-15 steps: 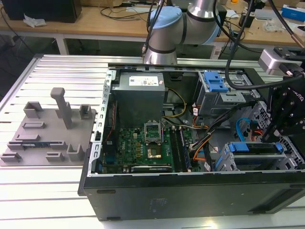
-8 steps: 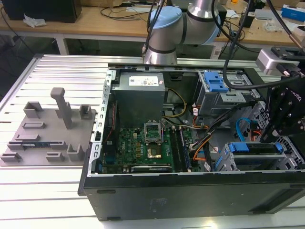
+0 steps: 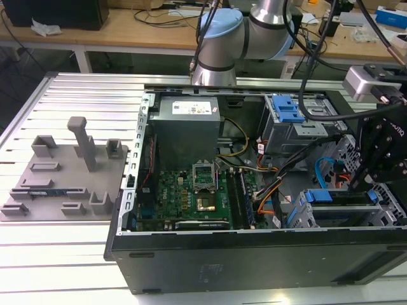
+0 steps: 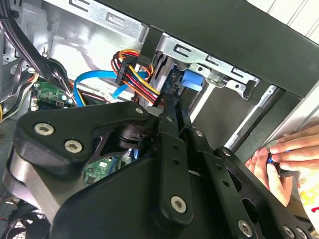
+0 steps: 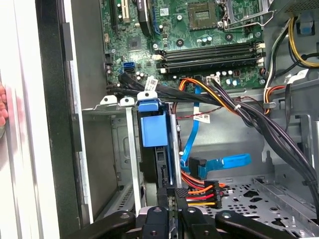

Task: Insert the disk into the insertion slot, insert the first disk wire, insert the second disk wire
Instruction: 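Insert the first disk wire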

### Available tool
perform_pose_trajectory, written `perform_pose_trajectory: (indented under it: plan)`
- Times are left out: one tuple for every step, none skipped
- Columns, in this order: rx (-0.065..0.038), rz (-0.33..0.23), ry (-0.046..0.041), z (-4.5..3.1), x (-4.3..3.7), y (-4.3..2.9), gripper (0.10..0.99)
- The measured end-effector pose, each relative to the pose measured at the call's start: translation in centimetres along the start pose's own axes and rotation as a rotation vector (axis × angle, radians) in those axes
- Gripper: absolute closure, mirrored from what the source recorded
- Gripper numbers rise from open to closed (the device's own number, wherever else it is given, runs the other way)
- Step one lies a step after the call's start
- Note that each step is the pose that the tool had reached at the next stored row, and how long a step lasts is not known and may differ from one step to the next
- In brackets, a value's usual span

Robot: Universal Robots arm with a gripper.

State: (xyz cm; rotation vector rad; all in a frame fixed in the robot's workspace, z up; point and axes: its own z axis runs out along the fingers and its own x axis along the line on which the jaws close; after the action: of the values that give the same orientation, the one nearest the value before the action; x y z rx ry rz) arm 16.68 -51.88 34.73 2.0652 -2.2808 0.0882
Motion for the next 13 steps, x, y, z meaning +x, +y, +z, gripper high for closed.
perform_pose_trajectory:
  plan:
    - [0.0,0.0,0.0001,0.0,0.02,-0.01,0.918]
    - [0.0,0.0,0.0001,0.0,0.03,-0.02,0.918]
    - [0.0,0.0,0.0001,0.0,0.04,-0.02,0.918]
    - [0.0,0.0,0.0001,0.0,0.06,-0.02,0.918]
    - [0.0,0.0,0.0001,0.0,0.09,-0.03,0.918]
    - [0.0,0.0,0.0,0.01,0.11,-0.03,0.918]
    - [0.0,0.0,0.0,0.01,0.11,-0.03,0.918]
    - [0.0,0.0,0.0,0.01,0.11,-0.03,0.918]
    - [0.0,0.0,0.0,0.01,0.12,-0.03,0.918]
    - [0.0,0.0,0.0001,0.01,0.12,-0.03,0.918]
    - [0.0,0.0,0.0001,0.02,0.12,-0.04,0.918]
    - [0.0,0.0,0.0003,0.02,0.12,-0.04,0.918]
    - [0.0,0.0,0.0002,0.05,0.12,-0.04,0.918]
